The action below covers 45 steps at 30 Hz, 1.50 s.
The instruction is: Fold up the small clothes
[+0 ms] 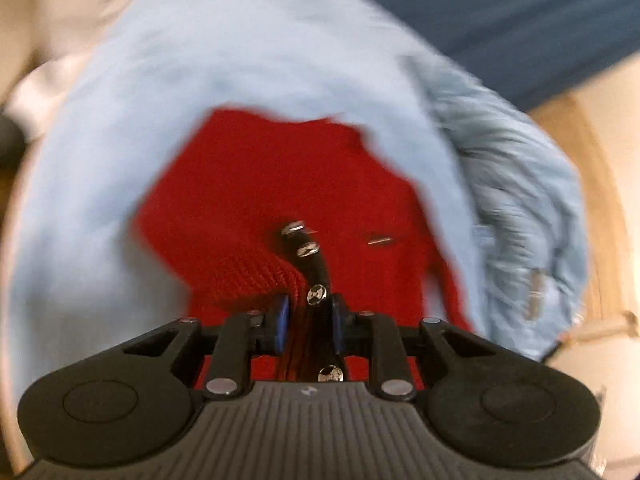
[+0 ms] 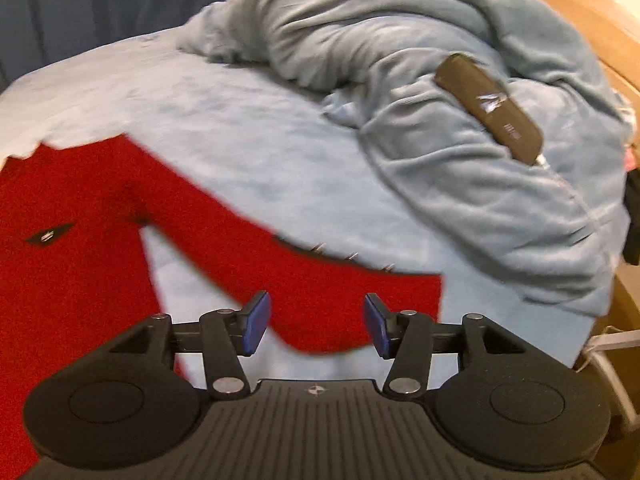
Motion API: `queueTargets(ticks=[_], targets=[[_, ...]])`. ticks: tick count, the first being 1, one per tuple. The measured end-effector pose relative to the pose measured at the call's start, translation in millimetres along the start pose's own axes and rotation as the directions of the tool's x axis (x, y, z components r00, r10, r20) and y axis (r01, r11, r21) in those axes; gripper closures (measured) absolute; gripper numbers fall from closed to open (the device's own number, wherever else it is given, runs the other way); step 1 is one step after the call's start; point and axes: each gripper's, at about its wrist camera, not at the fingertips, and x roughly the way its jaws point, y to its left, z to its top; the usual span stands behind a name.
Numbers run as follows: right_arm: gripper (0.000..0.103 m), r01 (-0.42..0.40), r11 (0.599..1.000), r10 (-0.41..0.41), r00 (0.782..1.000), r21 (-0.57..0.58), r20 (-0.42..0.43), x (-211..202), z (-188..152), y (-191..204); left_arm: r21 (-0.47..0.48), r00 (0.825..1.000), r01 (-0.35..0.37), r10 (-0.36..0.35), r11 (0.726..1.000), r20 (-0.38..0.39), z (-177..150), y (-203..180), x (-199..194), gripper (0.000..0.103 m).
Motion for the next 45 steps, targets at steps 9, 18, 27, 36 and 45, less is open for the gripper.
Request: queueTargets(ticks=[9,18,27,36,45], targets=[[0.05,-0.133,0.99,0.133,0.991,0.042,0.003,-18,-6,12,-0.059,0.996,0.09,-0.09,0.994,0.005,62,-130,183,0.017],[0.049,-0.184,0.983,0.183,0.983,0.001,0.031,-11,-4,4,-0.183,0.971,-0.178,0.203,0.967,0.125,46,2,147,0.013],[0.049,-0.455,0.88,0.452,0.89,0.138,0.057,17,56,80,-0.255,0.959,-0.216,0.253,0.943,0.124,31,63,153,0.013],[0.04,-0.324,0.93,0.342,0.936,0.175,-0.081,126,175,241,-0.18,0.946,-0.291,0.311,0.94,0.094,68,61,208,0.013],[0.087,-0.166,0.979,0.184,0.97,0.118,-0.159,159,147,259,-0.126,0.935,-0.336,0.347,0.934,0.077,87,73,243,0.013]])
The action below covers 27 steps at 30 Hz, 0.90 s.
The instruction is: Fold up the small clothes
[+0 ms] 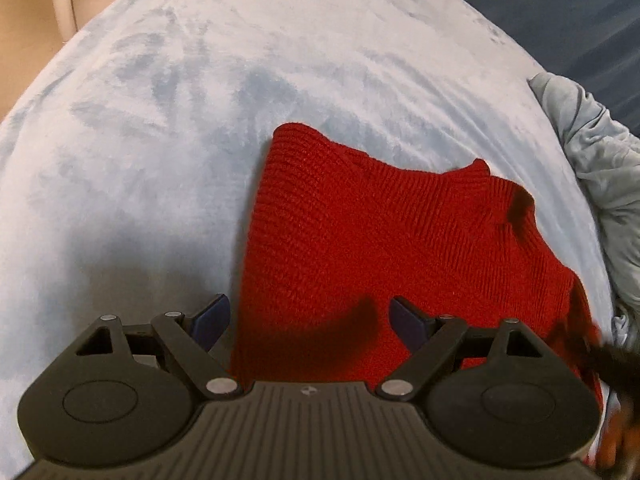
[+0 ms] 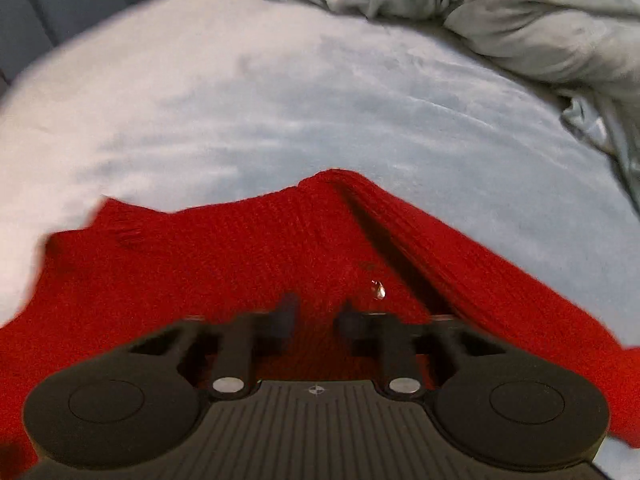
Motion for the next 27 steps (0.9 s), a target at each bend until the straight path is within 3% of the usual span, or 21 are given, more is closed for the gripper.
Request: queueTargets(ticks=[3,7,9,10,11,12,13,14,16,17,19,21,23,24,25,27], targets=[[0.086,-0.146,0.989,0.146,0.989,0.017,0.04,-40,-42,-55,-0.011,1.0,-0.008,0.008,1.0,0.006,3,6,8,0.013],[0.083,-0.243,0.96,0.249,0.968,0.14,-0.026,-32,-79,-109,-0.042,1.0,-0.006,0.006,0.999,0.003,7,13,14,0.013],[0.071,-0.304,0.931,0.309,0.951,0.201,0.007,-29,-77,-118,-0.023,1.0,0.004,-0.004,1.0,0.006,10,10,14,0.013],[0.058,-0.331,0.917,0.337,0.941,0.22,0.011,-25,-73,-118,-0.001,1.0,0.009,-0.009,1.0,0.013,12,6,14,0.014],[0.059,-0.357,0.903,0.363,0.932,0.238,0.02,-21,-70,-117,0.026,0.999,0.004,-0.005,1.0,0.033,12,3,14,0.034],[0.067,-0.355,0.906,0.357,0.933,0.233,0.032,-19,-67,-114,0.06,0.999,-0.006,0.003,0.998,0.053,13,-2,12,0.06],[0.093,-0.332,0.925,0.332,0.943,0.187,0.032,-19,-65,-107,0.079,0.998,-0.03,0.026,0.996,0.06,14,-6,11,0.065],[0.094,-0.304,0.946,0.303,0.953,0.113,0.022,-23,-61,-97,0.076,0.997,-0.03,0.025,0.997,0.074,14,-6,6,0.077],[0.094,-0.288,0.957,0.289,0.955,-0.019,0.069,-46,-57,-75,0.062,0.994,0.002,-0.008,0.998,0.105,15,2,-4,0.081],[0.094,-0.308,0.946,0.318,0.942,-0.098,0.11,-61,-53,-62,0.044,0.993,0.014,-0.019,0.999,0.12,15,9,-8,0.082],[0.094,-0.378,0.906,0.411,0.894,-0.189,0.18,-90,-39,-40,0.012,0.988,0.021,-0.022,1.0,0.151,15,23,-14,0.082],[0.094,-0.436,0.874,0.479,0.848,-0.215,0.226,-106,-22,-28,-0.035,0.987,0.044,-0.038,0.998,0.159,14,36,-13,0.082],[0.094,-0.452,0.864,0.5,0.818,-0.222,0.283,-110,-13,-28,-0.055,0.987,0.05,-0.041,0.997,0.159,13,42,-9,0.082],[0.094,-0.444,0.871,0.489,0.821,-0.209,0.295,-102,-11,-32,-0.057,0.987,0.046,-0.037,0.997,0.159,13,43,-6,0.081],[0.094,-0.43,0.885,0.465,0.841,-0.18,0.277,-87,-11,-37,-0.062,0.987,0.044,-0.034,0.997,0.158,12,43,-3,0.079],[0.092,-0.362,0.927,0.373,0.913,-0.096,0.164,-42,-17,-48,-0.072,0.987,0.033,-0.021,0.997,0.158,11,41,1,0.069]])
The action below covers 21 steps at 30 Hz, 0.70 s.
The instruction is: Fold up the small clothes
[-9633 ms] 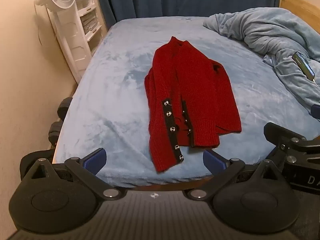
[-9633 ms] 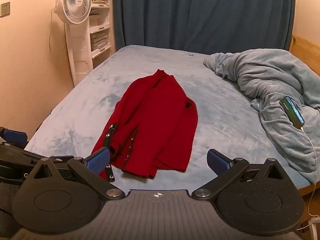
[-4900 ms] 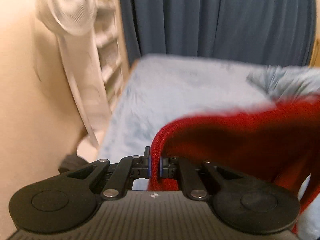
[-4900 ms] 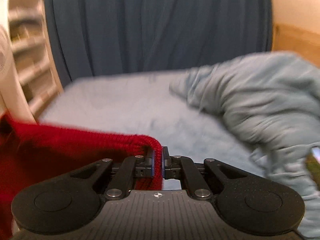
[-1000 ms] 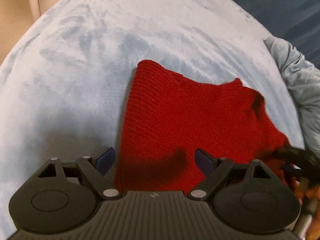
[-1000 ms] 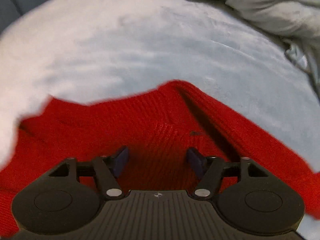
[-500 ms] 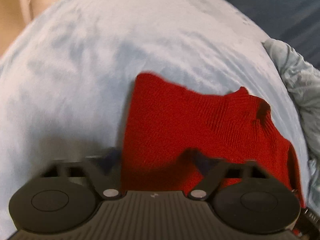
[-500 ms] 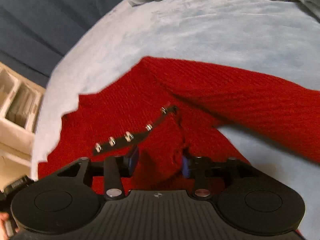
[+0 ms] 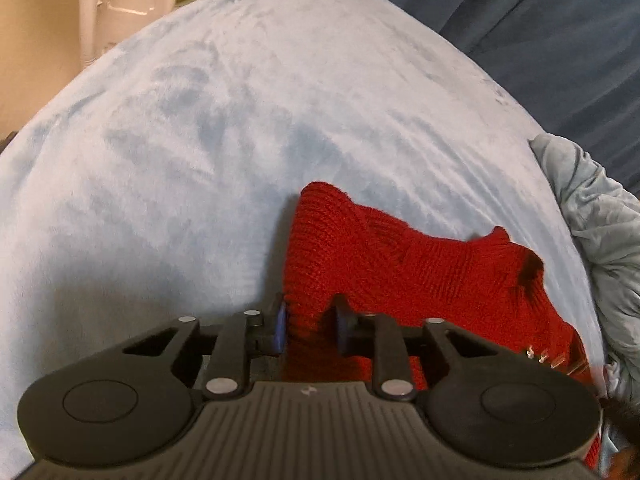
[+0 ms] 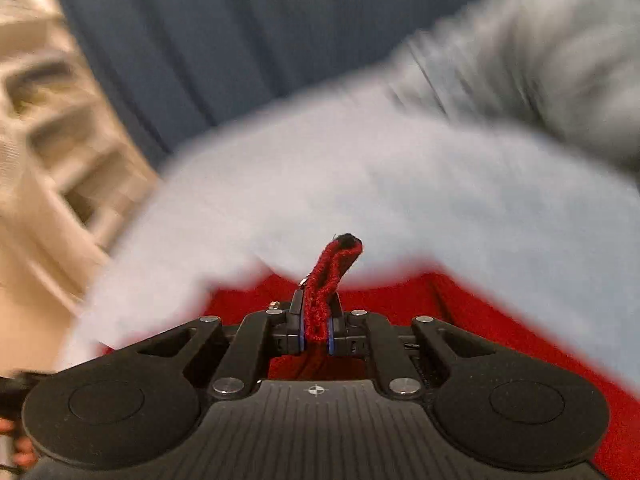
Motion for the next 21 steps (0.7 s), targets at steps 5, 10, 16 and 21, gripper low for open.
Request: queueTargets(ticks=[5,10,16,21], targets=[[0.067,0.095,0.995,-0.089,0.989,0.044,-0.116,25,-36,-37,0.125,0.993,-0.102,0.094,0.987,0.068,-9,-8,-17,0.02],[0.051,0.144,0.989,-0.142,0.988,0.02,-0.052,-51,-47,-41,0.21,0.991,-0.108,0.088,0.972,0.105,-43,-7,-58,0.016],[0.025,0.34,0.936,-0.33,0.938,-0.097,0.103,-179,-75,-101,0.182,0.996,-0.056,0.042,0.982,0.08,-117,10,-141,0.016],[0.022,0.511,0.859,-0.508,0.859,-0.041,0.057,-244,-99,-182,0.124,0.997,-0.072,0.066,0.99,0.05,-173,21,-204,0.016]])
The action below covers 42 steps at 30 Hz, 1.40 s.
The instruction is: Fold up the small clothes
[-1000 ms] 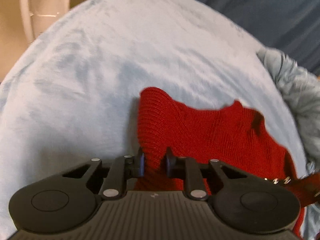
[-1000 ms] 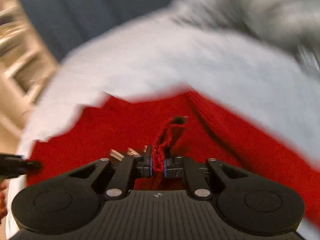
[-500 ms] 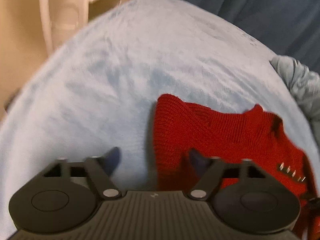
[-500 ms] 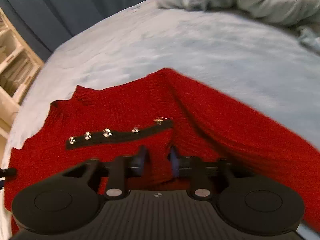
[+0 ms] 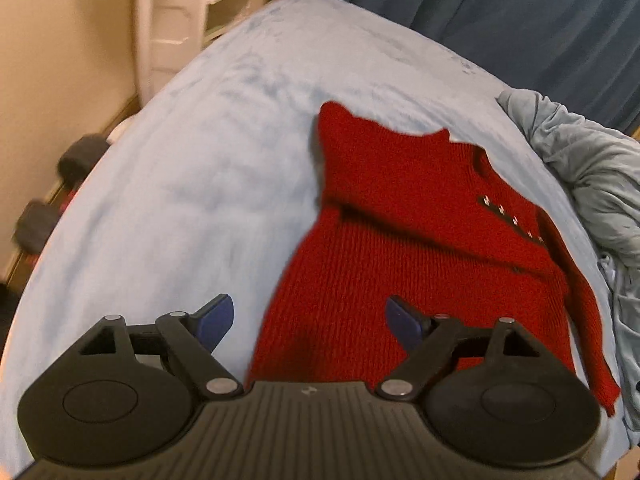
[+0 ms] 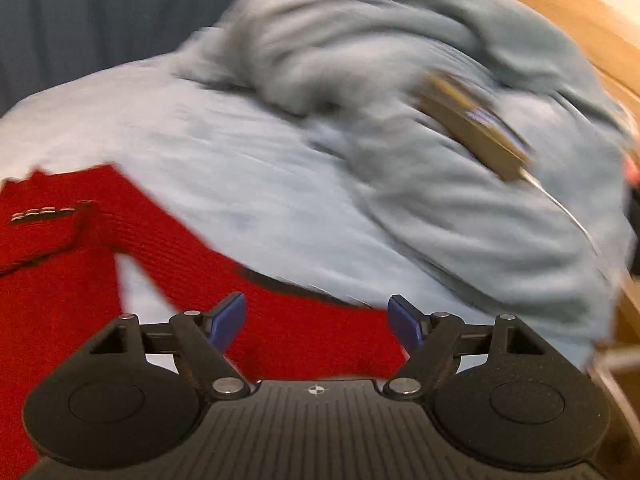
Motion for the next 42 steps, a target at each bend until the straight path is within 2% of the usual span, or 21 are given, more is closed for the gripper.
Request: queueTargets(ticks=[3,6,7,9,12,13,14,15,16,18,22,23,25,26,29,31,34,36,39,42], targets=[[0.02,0.005,0.979,0.011,0.997,0.201,-0.077,10,-15,-57,-0.043,1.0,0.004,-0.005,0.999,-0.017,-22,-1,-31,0.016],[0.02,-0.032,0.901,0.088,0.99,0.432,-0.11,35,-34,-94,-0.074,1.0,0.006,-0.008,0.997,-0.02,-34,-6,-56,0.016],[0.02,-0.042,0.878,0.104,0.989,0.477,-0.105,43,-39,-97,-0.078,1.0,0.005,-0.006,0.997,-0.02,-34,-9,-63,0.016],[0.02,-0.073,0.857,0.14,0.986,0.51,-0.094,67,-37,-97,-0.08,1.0,0.003,-0.003,0.997,-0.008,-34,-16,-76,0.016],[0.02,-0.091,0.862,0.183,0.973,0.499,-0.139,100,-29,-89,-0.074,1.0,0.004,-0.002,0.997,0.019,-31,-31,-94,0.016],[0.03,-0.107,0.858,0.218,0.962,0.503,-0.167,109,-26,-86,-0.072,1.0,0.006,-0.004,0.997,0.024,-30,-36,-99,0.016],[0.061,-0.126,0.861,0.239,0.955,0.493,-0.173,110,-25,-79,-0.071,0.999,0.01,-0.007,0.997,0.031,-30,-41,-104,0.016],[0.076,-0.125,0.881,0.223,0.96,0.456,-0.167,106,-20,-71,-0.066,0.999,0.015,-0.013,0.998,0.038,-29,-45,-108,0.016],[0.092,-0.178,0.886,0.262,0.954,0.428,-0.145,99,-13,-66,-0.057,0.999,0.019,-0.016,0.998,0.045,-28,-50,-112,0.016],[0.092,-0.277,0.855,0.328,0.944,0.438,-0.045,75,7,-67,-0.032,0.999,0.02,-0.018,0.999,0.05,-26,-60,-115,0.016],[0.093,-0.387,0.823,0.324,0.921,0.417,0.215,12,75,-82,-0.013,0.998,0.038,-0.038,0.999,0.052,-24,-75,-116,0.016],[0.093,-0.397,0.821,0.301,0.912,0.41,0.279,-3,95,-89,-0.014,0.997,0.048,-0.047,0.999,0.054,-24,-78,-116,0.016],[0.093,-0.352,0.856,0.228,0.914,0.377,0.335,-21,121,-93,-0.012,0.996,0.062,-0.062,0.998,0.059,-25,-81,-118,0.016],[0.093,-0.319,0.873,0.193,0.921,0.369,0.34,-24,133,-94,-0.01,0.996,0.065,-0.064,0.998,0.062,-26,-81,-118,0.016],[0.093,-0.275,0.881,0.177,0.946,0.385,0.273,-8,145,-90,-0.015,0.997,0.057,-0.056,0.998,0.058,-28,-75,-114,0.016],[0.093,-0.222,0.904,0.16,0.968,0.366,0.193,11,141,-75,-0.037,0.998,0.051,-0.05,0.998,0.045,-28,-66,-111,0.016],[0.093,-0.181,0.911,0.144,0.982,0.37,0.125,24,129,-60,-0.074,0.998,0.047,-0.044,0.996,0.039,-27,-47,-106,0.016],[0.093,-0.15,0.931,0.115,0.986,0.331,0.123,27,128,-39,-0.094,0.998,0.045,-0.041,0.995,0.043,-25,-32,-104,0.016],[0.093,-0.13,0.968,0.099,0.984,0.216,0.147,21,149,5,-0.125,0.998,0.043,-0.037,0.991,0.051,-23,-12,-100,0.016],[0.093,-0.167,0.986,0.157,0.964,0.029,0.215,3,179,85,-0.145,0.998,0.03,-0.022,0.989,0.056,-25,8,-97,0.016]])
